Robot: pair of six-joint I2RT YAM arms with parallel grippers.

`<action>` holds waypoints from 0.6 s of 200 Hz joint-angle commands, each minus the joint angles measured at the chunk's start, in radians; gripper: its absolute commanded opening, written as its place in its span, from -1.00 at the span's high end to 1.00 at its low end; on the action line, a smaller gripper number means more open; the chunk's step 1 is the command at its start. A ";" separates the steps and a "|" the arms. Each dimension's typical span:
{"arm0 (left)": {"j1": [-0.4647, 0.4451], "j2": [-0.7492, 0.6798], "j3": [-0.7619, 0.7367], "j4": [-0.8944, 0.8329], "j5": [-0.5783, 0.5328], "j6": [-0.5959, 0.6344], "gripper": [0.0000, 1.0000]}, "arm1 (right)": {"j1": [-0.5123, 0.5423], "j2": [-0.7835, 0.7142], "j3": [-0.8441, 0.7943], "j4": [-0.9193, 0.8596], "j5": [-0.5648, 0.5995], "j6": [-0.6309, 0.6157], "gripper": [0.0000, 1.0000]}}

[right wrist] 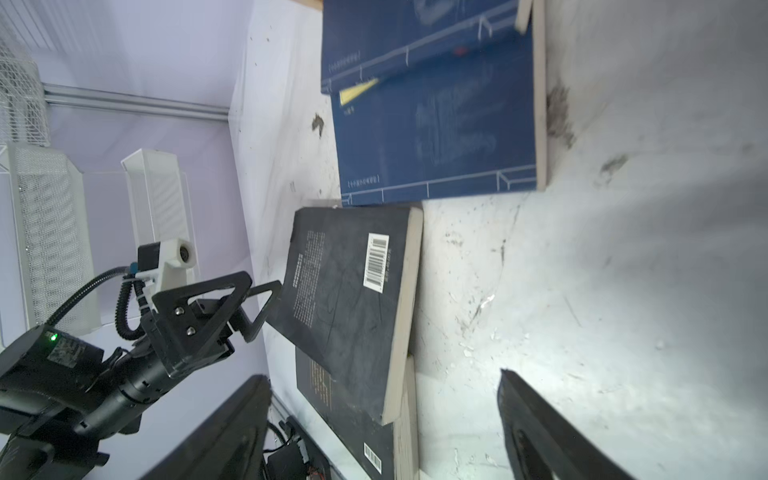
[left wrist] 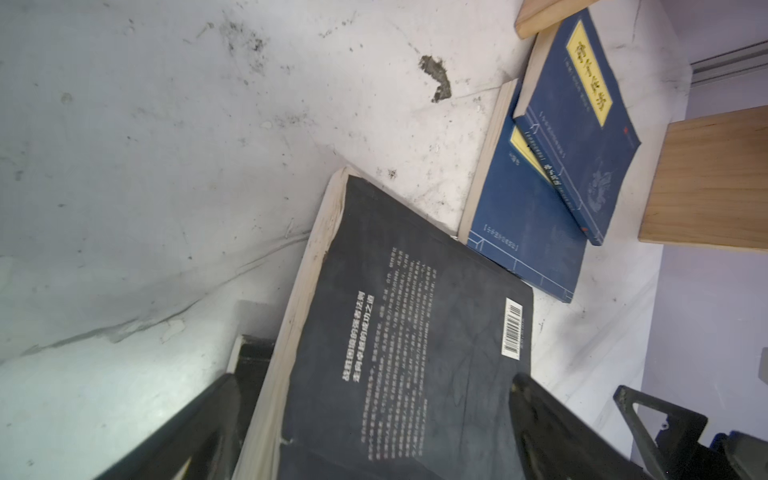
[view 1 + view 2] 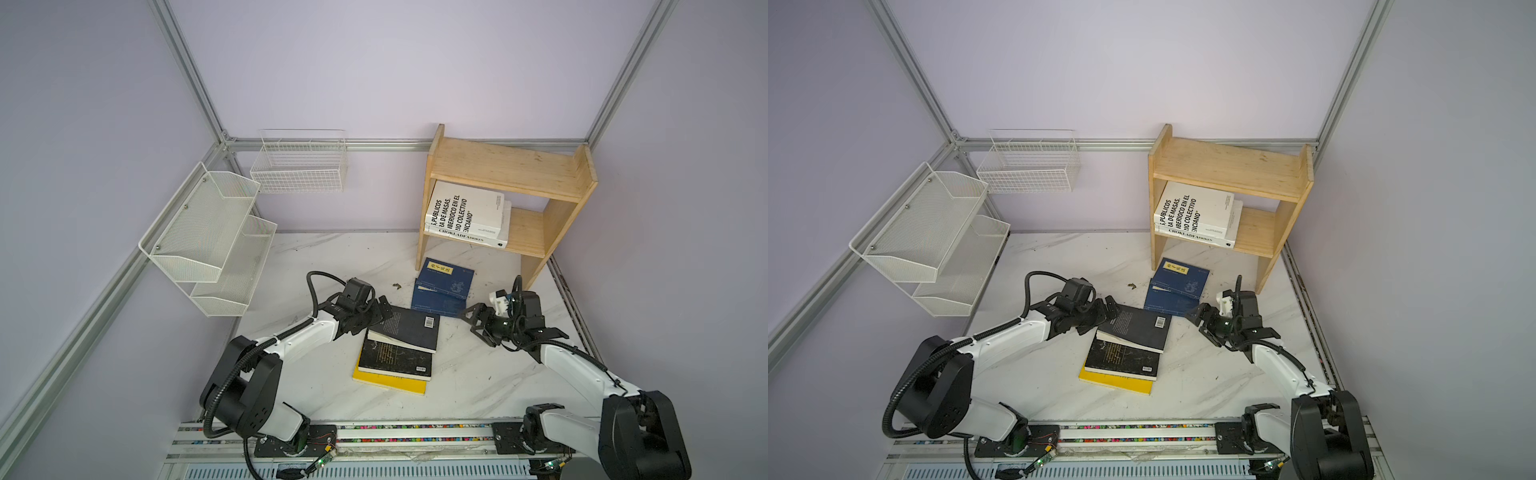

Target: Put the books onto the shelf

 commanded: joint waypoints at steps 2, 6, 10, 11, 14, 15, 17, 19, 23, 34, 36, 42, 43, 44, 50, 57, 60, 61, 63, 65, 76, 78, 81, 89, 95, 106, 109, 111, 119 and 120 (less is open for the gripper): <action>0.000 0.013 0.014 0.065 0.019 0.001 -0.99 | 0.036 0.067 -0.034 0.221 -0.056 0.097 -0.72; -0.001 0.016 0.016 0.067 0.021 0.003 -0.99 | 0.041 0.085 -0.041 0.239 -0.060 0.103 -0.71; -0.001 0.020 0.017 0.067 0.022 0.004 -0.99 | 0.045 0.101 -0.047 0.251 -0.060 0.108 -0.70; -0.002 0.020 0.018 0.069 0.022 0.005 -0.99 | 0.046 0.104 -0.048 0.253 -0.060 0.109 -0.70; -0.002 0.023 0.019 0.069 0.023 0.006 -0.99 | 0.048 0.116 -0.049 0.259 -0.057 0.111 -0.69; -0.002 0.024 0.019 0.069 0.025 0.006 -0.99 | 0.049 0.119 -0.050 0.260 -0.056 0.112 -0.69; -0.002 0.025 0.020 0.069 0.027 0.006 -0.99 | 0.051 0.127 -0.052 0.264 -0.054 0.113 -0.68; -0.002 0.027 0.020 0.068 0.028 0.006 -0.99 | 0.052 0.131 -0.053 0.266 -0.050 0.114 -0.67; -0.004 0.029 0.021 0.070 0.033 0.006 -0.99 | 0.056 0.141 -0.055 0.270 -0.041 0.116 -0.66; -0.007 0.034 0.024 0.071 0.041 0.006 -0.99 | 0.071 0.153 -0.057 0.295 -0.021 0.116 -0.64; -0.008 0.035 0.025 0.072 0.042 0.006 -0.99 | 0.073 0.154 -0.060 0.301 -0.018 0.119 -0.64; -0.010 0.038 0.026 0.072 0.048 0.006 -0.99 | 0.077 0.157 -0.062 0.318 -0.012 0.127 -0.63; -0.010 0.038 0.026 0.072 0.049 0.006 -0.99 | 0.078 0.158 -0.063 0.320 -0.011 0.130 -0.63; -0.010 0.039 0.026 0.073 0.050 0.006 -0.99 | 0.079 0.159 -0.063 0.322 -0.011 0.132 -0.63; -0.013 0.040 0.027 0.074 0.054 0.006 -0.99 | 0.080 0.166 -0.067 0.339 -0.010 0.141 -0.61; -0.017 0.046 0.029 0.073 0.059 0.009 -0.99 | 0.085 0.174 -0.071 0.364 -0.012 0.151 -0.59; -0.018 0.049 0.030 0.073 0.061 0.010 -0.99 | 0.087 0.174 -0.072 0.372 -0.012 0.154 -0.58; -0.019 0.051 0.030 0.073 0.062 0.010 -0.99 | 0.088 0.186 -0.073 0.376 -0.012 0.157 -0.58; -0.019 0.052 0.033 0.073 0.064 0.012 -0.99 | 0.091 0.200 -0.074 0.383 -0.012 0.160 -0.58; -0.021 0.053 0.032 0.074 0.065 0.013 -0.99 | 0.092 0.207 -0.078 0.392 -0.013 0.163 -0.58; -0.025 0.062 0.035 0.074 0.068 0.015 -0.99 | 0.102 0.243 -0.088 0.439 -0.015 0.182 -0.53; -0.027 0.063 0.035 0.074 0.069 0.015 -0.99 | 0.106 0.248 -0.090 0.449 -0.016 0.185 -0.52; -0.028 0.065 0.036 0.074 0.071 0.015 -0.99 | 0.110 0.260 -0.093 0.465 -0.017 0.191 -0.51; -0.031 0.071 0.039 0.074 0.074 0.015 -0.99 | 0.126 0.291 -0.101 0.512 -0.018 0.203 -0.50; -0.035 0.077 0.040 0.073 0.076 0.016 -0.99 | 0.135 0.317 -0.106 0.544 -0.016 0.213 -0.49; -0.042 0.083 0.045 0.076 0.076 0.018 -0.99 | 0.151 0.372 -0.107 0.603 -0.021 0.228 -0.46; -0.043 0.084 0.046 0.075 0.078 0.020 -0.99 | 0.157 0.390 -0.107 0.619 -0.023 0.232 -0.46; -0.045 0.085 0.048 0.075 0.077 0.021 -0.99 | 0.159 0.401 -0.107 0.630 -0.024 0.237 -0.45; -0.050 0.090 0.055 0.076 0.080 0.025 -0.99 | 0.171 0.444 -0.105 0.671 -0.027 0.256 -0.42; -0.051 0.091 0.056 0.075 0.081 0.026 -0.99 | 0.172 0.450 -0.104 0.676 -0.026 0.258 -0.42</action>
